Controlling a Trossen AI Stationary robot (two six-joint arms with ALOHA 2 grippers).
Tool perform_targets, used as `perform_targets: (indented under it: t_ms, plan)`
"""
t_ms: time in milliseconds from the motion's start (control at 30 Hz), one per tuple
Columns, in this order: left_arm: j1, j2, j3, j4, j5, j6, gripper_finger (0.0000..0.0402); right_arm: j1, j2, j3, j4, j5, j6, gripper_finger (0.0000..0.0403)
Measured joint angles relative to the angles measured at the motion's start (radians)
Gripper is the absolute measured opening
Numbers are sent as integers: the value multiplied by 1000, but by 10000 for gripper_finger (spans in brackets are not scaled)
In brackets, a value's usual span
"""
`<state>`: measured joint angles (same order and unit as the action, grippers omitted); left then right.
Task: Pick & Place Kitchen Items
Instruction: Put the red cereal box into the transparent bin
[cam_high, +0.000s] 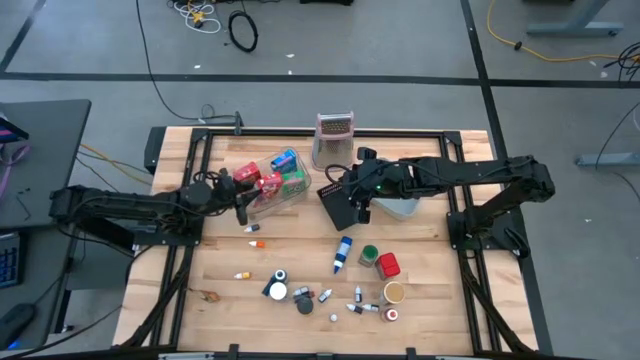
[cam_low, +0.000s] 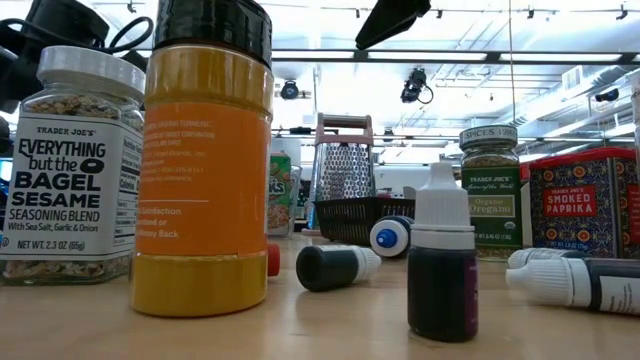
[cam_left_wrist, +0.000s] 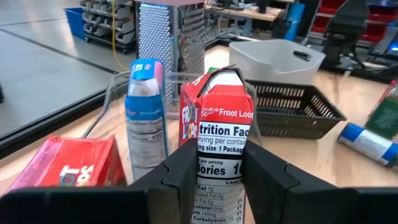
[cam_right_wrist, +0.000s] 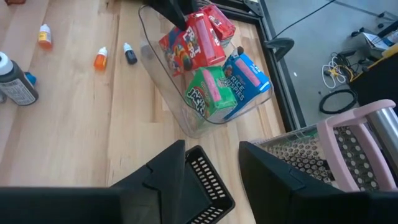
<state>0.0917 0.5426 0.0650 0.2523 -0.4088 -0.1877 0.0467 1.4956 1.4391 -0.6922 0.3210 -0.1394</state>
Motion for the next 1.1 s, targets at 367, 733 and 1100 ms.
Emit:
perform_targets:
  t_ms: [367, 733, 1100]
  plan:
    - [0, 0, 0, -23, -17, -19, 186, 0, 0, 0, 0, 0, 0, 160]
    - [0, 0, 0, -22, -19, -19, 204, 0, 0, 0, 0, 0, 0, 160]
    - [0, 0, 5, 0, -20, 36, 234, 0, 0, 0, -13, -1, -33, 160]
